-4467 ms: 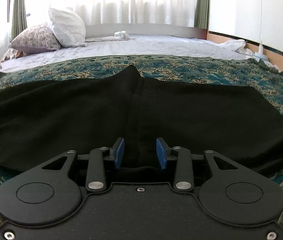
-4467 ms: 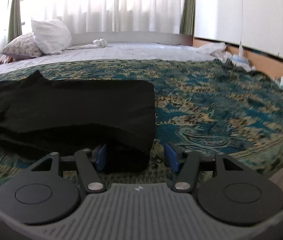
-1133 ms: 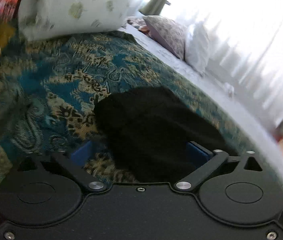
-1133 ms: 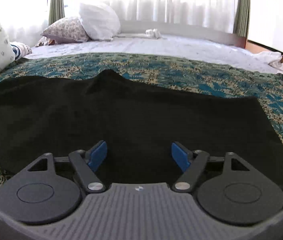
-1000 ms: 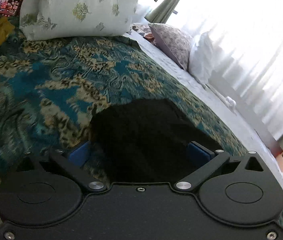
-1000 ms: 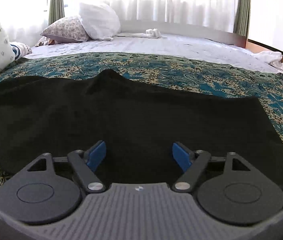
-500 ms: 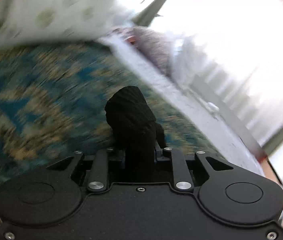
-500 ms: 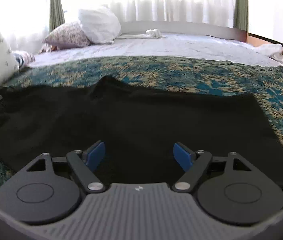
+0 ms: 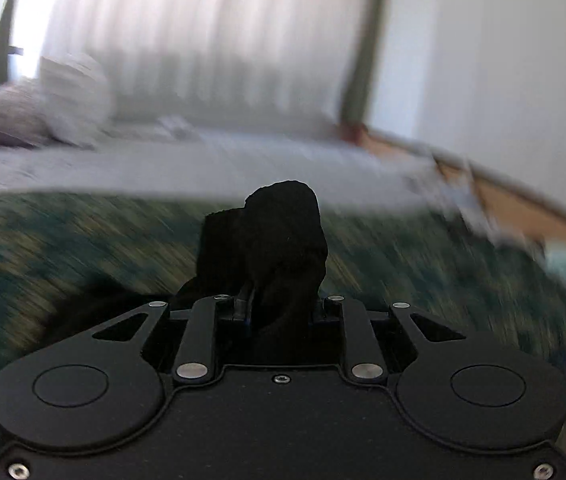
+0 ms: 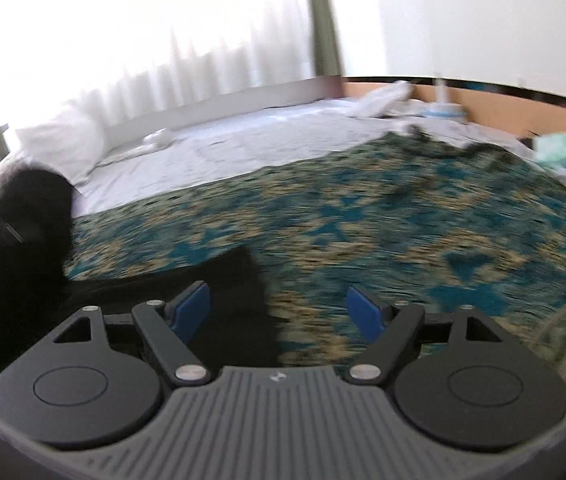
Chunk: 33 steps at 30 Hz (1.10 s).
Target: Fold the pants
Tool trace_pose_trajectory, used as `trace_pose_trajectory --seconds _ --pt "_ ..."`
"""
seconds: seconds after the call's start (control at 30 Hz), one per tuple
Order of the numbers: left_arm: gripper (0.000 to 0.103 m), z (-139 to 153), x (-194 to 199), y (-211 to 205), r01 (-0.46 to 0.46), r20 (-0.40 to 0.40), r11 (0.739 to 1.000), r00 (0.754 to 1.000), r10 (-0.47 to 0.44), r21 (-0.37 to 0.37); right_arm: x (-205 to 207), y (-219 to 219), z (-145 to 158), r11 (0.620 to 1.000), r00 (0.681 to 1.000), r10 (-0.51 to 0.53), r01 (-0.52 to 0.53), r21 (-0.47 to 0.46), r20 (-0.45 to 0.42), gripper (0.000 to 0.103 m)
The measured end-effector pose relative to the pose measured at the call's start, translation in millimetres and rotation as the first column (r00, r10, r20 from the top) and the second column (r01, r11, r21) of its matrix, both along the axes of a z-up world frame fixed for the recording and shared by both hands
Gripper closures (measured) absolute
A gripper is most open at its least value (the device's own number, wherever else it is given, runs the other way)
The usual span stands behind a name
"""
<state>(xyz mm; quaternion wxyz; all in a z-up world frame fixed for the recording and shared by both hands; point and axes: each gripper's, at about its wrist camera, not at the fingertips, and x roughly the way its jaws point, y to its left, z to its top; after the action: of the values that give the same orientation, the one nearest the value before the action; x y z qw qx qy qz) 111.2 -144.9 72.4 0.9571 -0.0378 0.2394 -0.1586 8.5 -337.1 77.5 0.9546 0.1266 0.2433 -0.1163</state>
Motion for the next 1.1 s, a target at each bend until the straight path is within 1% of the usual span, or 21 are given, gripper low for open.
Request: trace_pose_trajectory --seconds 0.1,0.13,0.17,0.2,0.23,0.27,0.33,0.37,0.43,0.5,0.57,0.63,0.67,0.73,0.77,0.8,0.83,0.87,0.9,1.0,1.1 --pt "0.08 -36.2 -1.8 -49.5 0.089 -0.125 0.993 0.989 -0.079 0.076 -8.8 -18.9 -7.0 1.0 0.999 -0.03 0.03 0.005 -0.015 0.017" --pt "0.076 -42.9 -12.5 -62.3 0.111 -0.138 0.989 0.986 -0.097 0.099 -11.2 -23.9 -9.3 0.999 0.999 -0.034 0.034 0.007 -0.019 0.017" --pt "0.068 -46.2 -23.4 -68.7 0.127 -0.131 0.985 0.985 -0.111 0.12 -13.8 -27.8 -11.1 0.999 0.999 -0.035 0.035 0.011 -0.02 0.017" --pt "0.061 -48.3 -32.0 -70.1 0.145 -0.121 0.981 0.984 -0.129 0.131 -15.7 -31.1 -13.2 0.999 0.999 -0.035 0.035 0.017 -0.02 0.017" --pt "0.046 -47.3 -41.4 -69.5 0.181 -0.12 0.976 0.979 -0.166 0.122 -16.3 -35.6 -15.7 0.999 0.999 -0.033 0.033 0.028 -0.02 0.017" --pt "0.037 -44.5 -49.4 -67.2 0.205 -0.12 0.973 0.974 -0.192 0.105 -16.8 -37.6 -17.3 0.999 0.999 -0.029 0.03 0.041 -0.019 0.017" --pt "0.032 -38.4 -65.6 -55.1 0.253 -0.125 0.965 0.962 -0.243 0.065 -16.1 -38.3 -20.3 0.997 1.0 -0.02 0.02 0.07 -0.011 0.017" --pt "0.032 -34.7 -73.3 -46.1 0.269 -0.122 0.961 0.958 -0.261 0.059 -16.4 -36.5 -20.8 0.997 1.0 -0.014 0.014 0.08 -0.003 0.017" --pt "0.031 -26.9 -89.4 -22.9 0.274 -0.093 0.96 0.959 -0.268 0.06 -15.3 -30.0 -20.5 0.995 1.0 0.02 -0.022 0.098 0.023 0.017" --pt "0.031 -10.0 -102.9 10.5 0.231 -0.054 0.971 0.972 -0.228 0.057 -12.5 -15.9 -18.1 0.993 0.997 0.062 -0.066 0.1 0.045 0.016" --pt "0.033 -5.1 -103.1 37.2 0.133 -0.016 0.989 0.991 -0.133 0.057 -1.4 1.9 -17.0 0.989 0.991 0.124 -0.128 0.077 0.057 0.012" --pt "0.036 -6.5 -99.1 59.8 -0.005 0.019 0.996 1.0 0.003 0.094 13.6 21.9 -16.0 0.986 0.986 0.16 -0.161 0.032 0.053 0.009" --pt "0.042 -9.0 -93.4 66.2 -0.055 0.024 0.991 0.998 0.052 0.125 23.3 31.5 -16.1 0.985 0.984 0.173 -0.173 0.008 0.048 0.005" --pt "0.049 -18.0 -85.7 77.1 -0.138 0.032 0.971 0.99 0.135 0.197 48.4 47.3 -20.8 0.981 0.981 0.195 -0.194 -0.028 0.018 0.001" --pt "0.051 -23.6 -82.2 81.0 -0.156 0.016 0.962 0.988 0.156 0.225 60.1 53.0 -24.8 0.978 0.978 0.207 -0.207 -0.033 -0.006 0.002" --pt "0.052 -29.9 -79.1 84.5 -0.159 -0.018 0.956 0.986 0.168 0.246 71.7 56.7 -30.8 0.975 0.975 0.219 -0.22 -0.026 -0.041 0.01" --pt "0.057 -36.0 -76.9 88.4 -0.152 -0.059 0.954 0.983 0.173 0.258 80.8 59.2 -37.2 0.974 0.97 0.226 -0.228 -0.005 -0.087 0.044" --pt "0.059 -41.6 -76.8 92.6 -0.142 -0.099 0.955 0.98 0.173 0.261 84.5 60.3 -42.5 0.974 0.967 0.226 -0.224 0.028 -0.12 0.069" --pt "0.059 -45.2 -79.7 97.4 -0.131 -0.118 0.959 0.979 0.165 0.25 80.2 60.9 -43.6 0.976 0.97 0.215 -0.212 0.043 -0.116 0.069" --pt "0.059 -44.4 -91.3 106.0 -0.107 -0.106 0.966 0.985 0.135 0.237 51.7 64.2 -36.2 0.979 0.975 0.199 -0.202 -0.023 -0.097 0.072" --pt "0.059 -41.3 -96.8 111.0 -0.06 -0.129 0.974 0.988 0.09 0.219 19.2 64.0 -33.8 0.984 0.98 0.169 -0.174 -0.043 -0.106 0.072"
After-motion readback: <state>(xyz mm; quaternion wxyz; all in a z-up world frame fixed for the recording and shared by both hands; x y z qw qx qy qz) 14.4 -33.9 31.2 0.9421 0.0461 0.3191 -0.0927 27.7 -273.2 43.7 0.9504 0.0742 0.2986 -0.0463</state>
